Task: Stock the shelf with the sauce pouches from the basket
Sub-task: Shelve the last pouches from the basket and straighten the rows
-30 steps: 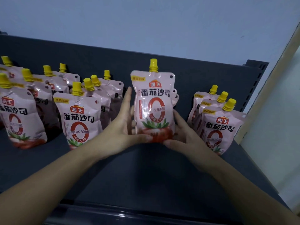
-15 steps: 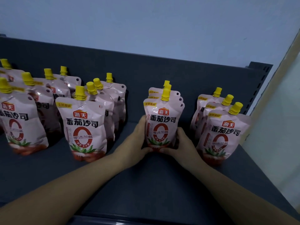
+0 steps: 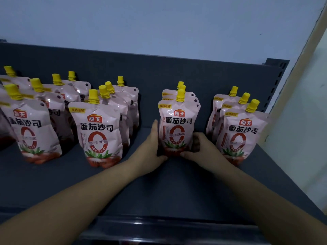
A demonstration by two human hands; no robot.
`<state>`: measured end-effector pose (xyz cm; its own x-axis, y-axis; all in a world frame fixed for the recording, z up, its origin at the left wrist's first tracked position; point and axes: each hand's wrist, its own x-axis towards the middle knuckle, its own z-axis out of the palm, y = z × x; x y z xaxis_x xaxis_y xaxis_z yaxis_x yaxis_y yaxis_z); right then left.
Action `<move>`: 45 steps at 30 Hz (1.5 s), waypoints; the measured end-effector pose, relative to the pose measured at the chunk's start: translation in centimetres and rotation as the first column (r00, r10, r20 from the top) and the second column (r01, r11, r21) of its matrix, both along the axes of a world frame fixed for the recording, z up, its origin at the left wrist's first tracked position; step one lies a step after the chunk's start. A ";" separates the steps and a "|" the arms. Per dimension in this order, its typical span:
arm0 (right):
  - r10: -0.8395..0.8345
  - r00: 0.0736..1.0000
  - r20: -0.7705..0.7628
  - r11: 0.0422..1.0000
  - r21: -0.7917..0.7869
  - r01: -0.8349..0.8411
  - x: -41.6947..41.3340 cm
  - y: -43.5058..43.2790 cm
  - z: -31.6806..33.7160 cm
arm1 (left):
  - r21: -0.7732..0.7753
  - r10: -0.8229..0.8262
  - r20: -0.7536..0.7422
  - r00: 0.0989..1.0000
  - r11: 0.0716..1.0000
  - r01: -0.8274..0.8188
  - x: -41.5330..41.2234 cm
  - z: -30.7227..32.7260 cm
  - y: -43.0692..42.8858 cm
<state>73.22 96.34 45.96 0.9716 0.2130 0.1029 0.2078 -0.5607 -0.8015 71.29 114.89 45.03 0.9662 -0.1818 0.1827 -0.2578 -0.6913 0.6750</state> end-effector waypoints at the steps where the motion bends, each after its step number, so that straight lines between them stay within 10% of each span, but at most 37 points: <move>1: -0.001 1.000 -0.015 1.000 -0.007 0.001 -0.3 -0.2 0.1 | 0.008 0.009 -0.034 0.999 1.000 -0.009 -0.6 0.2 0.0; 9: -0.018 0.988 0.156 0.997 -0.076 0.030 -5.0 -0.6 0.6 | 0.075 0.139 -0.086 0.987 0.988 -0.133 -6.3 1.5 -1.7; 15: 0.379 0.844 0.379 0.924 -0.202 -0.324 -9.5 3.5 0.9 | 0.124 0.353 0.090 0.931 0.924 -0.362 -14.3 2.1 2.1; 24: 0.731 0.513 0.450 0.679 -0.405 -0.612 -18.0 18.7 2.6 | 0.506 0.733 0.081 0.676 0.554 -0.661 -31.0 2.4 15.4; 34: 0.941 0.249 0.227 0.337 -0.614 -0.714 -28.9 42.1 -1.2 | 0.601 0.963 -0.059 0.262 0.244 -0.761 -51.0 -1.8 31.4; 45: 0.977 0.127 0.170 0.209 -0.672 -0.710 -37.0 59.3 -8.0 | 0.599 0.979 -0.188 0.079 0.178 -0.780 -60.8 -8.8 43.2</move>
<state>36.25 155.65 37.91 -0.0993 0.9904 0.0960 0.9796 0.1142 -0.1655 10.46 158.05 36.24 0.3317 0.9316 -0.1484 0.9378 -0.3085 0.1595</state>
